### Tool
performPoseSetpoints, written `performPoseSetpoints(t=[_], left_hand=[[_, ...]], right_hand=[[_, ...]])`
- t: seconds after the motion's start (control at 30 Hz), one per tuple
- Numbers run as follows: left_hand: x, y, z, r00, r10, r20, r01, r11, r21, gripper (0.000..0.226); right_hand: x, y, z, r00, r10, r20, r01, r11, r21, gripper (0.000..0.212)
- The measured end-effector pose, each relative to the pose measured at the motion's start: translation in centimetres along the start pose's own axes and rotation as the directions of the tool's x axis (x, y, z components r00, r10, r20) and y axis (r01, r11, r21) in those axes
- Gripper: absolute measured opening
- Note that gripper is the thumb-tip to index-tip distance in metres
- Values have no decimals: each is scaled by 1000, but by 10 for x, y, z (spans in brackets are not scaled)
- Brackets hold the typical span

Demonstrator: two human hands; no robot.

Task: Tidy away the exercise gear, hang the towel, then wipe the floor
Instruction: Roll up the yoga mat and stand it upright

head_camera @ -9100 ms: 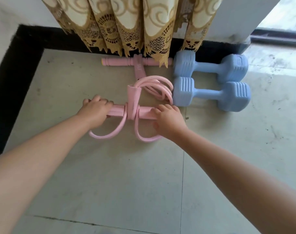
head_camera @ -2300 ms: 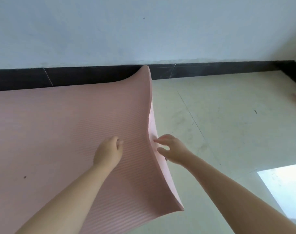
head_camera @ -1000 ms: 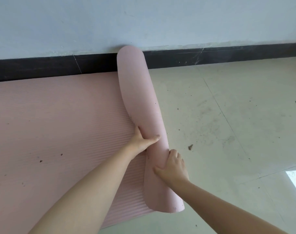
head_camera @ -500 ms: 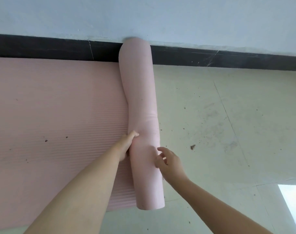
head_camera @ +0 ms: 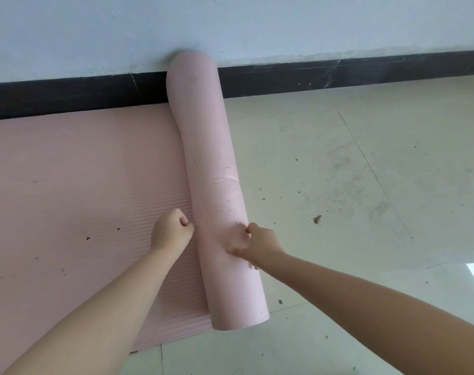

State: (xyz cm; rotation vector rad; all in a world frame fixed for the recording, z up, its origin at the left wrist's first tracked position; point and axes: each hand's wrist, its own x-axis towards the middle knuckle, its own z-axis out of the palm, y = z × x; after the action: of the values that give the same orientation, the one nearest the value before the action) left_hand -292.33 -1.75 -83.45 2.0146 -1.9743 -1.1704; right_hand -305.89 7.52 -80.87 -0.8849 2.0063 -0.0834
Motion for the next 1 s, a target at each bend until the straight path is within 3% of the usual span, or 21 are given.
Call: performPoseSetpoints(t=[0.07,0.2,0.33,0.47,0.6,0.77,0.87,1.0], left_hand=[[-7,-11,-8,997,63,53,-67,996,65,34],[-19,-34,-27,986,64,155,-80,991,103,17],[-31,-50,-42,976,44,214,-67,993,101,19],[-41,-56,-43,980,-44,193,49,999,-23,26],[-46,-55,-37,970,-109,219,176,933,-314,39],[-29,-45,-30,936,-97,338,259,840,-476,67],[-24,-37,-26,913,-27,407,250,824,-508,80],[-30,-20,-10,934,66,352,167,790,-590,85]], right_hand=[[0,-7,-1,1000,-10,21,10,1000,-14,61],[-2,-19,0,998,-38,50,42,996,-79,51],[-4,-37,7,990,-120,69,130,976,-177,29],[-4,-50,13,983,-166,74,181,935,-306,51],[-6,-48,17,982,-178,60,185,973,-140,53],[-6,-37,12,977,-212,-10,212,977,-25,45],[-8,-28,3,983,-179,-46,180,983,27,42],[-15,-15,-6,992,-117,-54,121,988,100,45]])
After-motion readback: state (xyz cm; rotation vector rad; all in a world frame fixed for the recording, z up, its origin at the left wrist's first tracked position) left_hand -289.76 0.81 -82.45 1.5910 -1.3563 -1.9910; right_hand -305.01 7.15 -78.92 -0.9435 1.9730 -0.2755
